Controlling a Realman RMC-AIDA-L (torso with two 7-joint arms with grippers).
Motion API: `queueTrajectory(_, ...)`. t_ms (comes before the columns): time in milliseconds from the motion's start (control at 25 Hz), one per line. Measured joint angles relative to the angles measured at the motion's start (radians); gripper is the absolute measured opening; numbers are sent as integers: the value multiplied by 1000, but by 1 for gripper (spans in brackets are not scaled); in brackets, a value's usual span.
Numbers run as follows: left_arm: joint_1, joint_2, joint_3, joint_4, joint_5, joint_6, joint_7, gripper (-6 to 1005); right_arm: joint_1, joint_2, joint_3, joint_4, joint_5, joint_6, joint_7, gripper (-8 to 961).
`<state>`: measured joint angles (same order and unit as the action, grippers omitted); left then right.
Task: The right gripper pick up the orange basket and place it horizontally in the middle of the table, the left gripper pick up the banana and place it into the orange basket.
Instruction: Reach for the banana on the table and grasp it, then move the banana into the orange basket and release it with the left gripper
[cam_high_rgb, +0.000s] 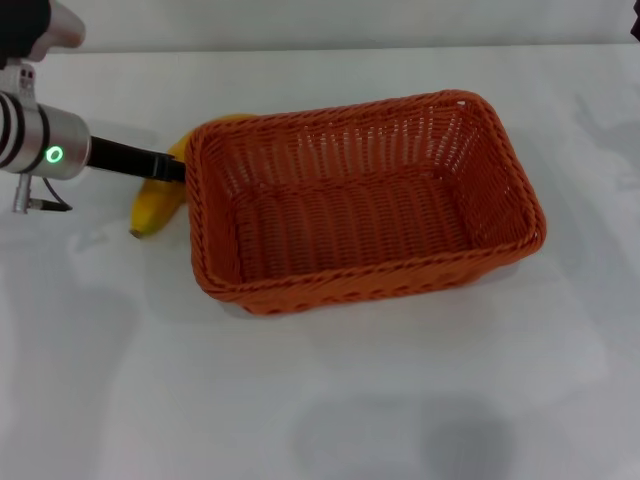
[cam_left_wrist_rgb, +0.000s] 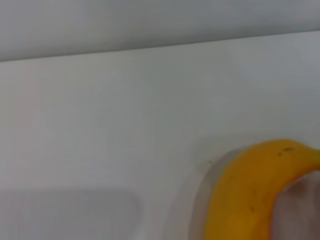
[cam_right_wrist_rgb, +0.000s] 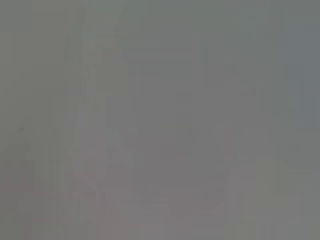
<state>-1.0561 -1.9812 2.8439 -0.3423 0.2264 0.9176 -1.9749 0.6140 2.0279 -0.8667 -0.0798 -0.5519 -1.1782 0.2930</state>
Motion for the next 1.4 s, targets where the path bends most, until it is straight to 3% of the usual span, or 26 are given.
queueTrajectory(200,3,3,0,-17,-18,0,4,530,0,0,0,0,4,0,0,886)
queueTrajectory(360,12,2,0,-76,-107,5,28,520,-2,-1,2,0,6,0,0,886)
queueTrajectory(640,53,9,1,-190,-387,29,155,503,-7,-1,7,-1,6,0,0,886)
queueTrajectory(840,60,36,2,-235,-613,245,329,518,-9,-2,9,-7,7,9,0,886)
queueTrajectory(960,46,63,2,-256,-668,419,384,527,-6,-3,9,-8,7,11,0,885)
queueTrajectory(1040,12,82,2,-274,-628,543,381,533,-3,-3,9,-9,7,12,0,885)
queueTrajectory(1240,-67,91,2,-285,-463,671,372,548,-3,-3,9,-9,7,12,0,885)
queueTrajectory(1280,-89,89,2,-283,-420,684,371,551,-3,-3,9,-9,8,12,0,885)
queueTrajectory(1400,-163,55,3,-278,-265,687,355,560,-2,-2,8,-9,7,12,0,885)
